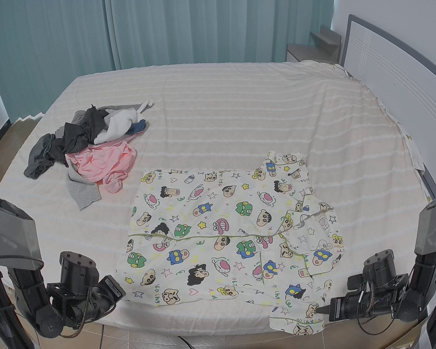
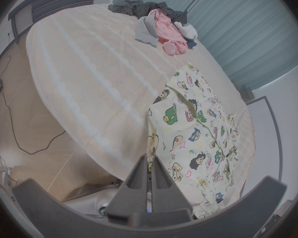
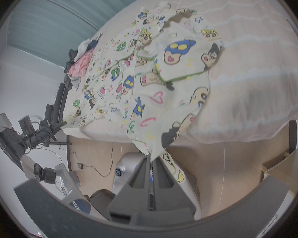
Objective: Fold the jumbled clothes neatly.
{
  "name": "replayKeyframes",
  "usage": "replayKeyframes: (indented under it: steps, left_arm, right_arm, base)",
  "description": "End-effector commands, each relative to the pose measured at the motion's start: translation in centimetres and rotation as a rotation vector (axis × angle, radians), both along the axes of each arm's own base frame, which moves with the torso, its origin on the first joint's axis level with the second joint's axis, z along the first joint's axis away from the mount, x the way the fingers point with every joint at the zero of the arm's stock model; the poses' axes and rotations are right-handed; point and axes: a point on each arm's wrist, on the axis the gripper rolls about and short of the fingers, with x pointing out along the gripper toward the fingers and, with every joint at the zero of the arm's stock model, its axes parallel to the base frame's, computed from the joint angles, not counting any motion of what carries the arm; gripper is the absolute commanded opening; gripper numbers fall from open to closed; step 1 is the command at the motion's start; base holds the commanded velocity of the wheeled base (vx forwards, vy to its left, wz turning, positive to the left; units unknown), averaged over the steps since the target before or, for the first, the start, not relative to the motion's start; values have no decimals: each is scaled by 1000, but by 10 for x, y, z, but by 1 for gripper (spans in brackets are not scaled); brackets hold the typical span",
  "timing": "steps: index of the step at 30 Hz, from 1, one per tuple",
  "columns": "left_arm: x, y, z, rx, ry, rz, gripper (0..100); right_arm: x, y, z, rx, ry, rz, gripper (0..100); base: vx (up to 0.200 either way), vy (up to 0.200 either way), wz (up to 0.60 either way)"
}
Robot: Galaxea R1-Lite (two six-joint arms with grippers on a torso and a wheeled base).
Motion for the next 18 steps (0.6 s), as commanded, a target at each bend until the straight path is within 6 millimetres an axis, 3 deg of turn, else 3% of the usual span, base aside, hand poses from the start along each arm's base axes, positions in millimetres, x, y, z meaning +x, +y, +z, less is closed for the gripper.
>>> replayKeyframes:
  steps: [1,14,18]
  left_arm:
    - [0,2,4,-12,-37,12,0]
    - [21,-2,17,-49,-196,19,0]
    - [31,-2,21,-41,-240,19,0]
  right_arm:
    - [1,-7,6,15,-36,-35,0]
    - [17,-11,22,68,-200,-80,0]
    - [30,-12,29,83,-262,-103,0]
  base:
    - [0,0,0]
    - [0,0,0]
    - [0,0,0]
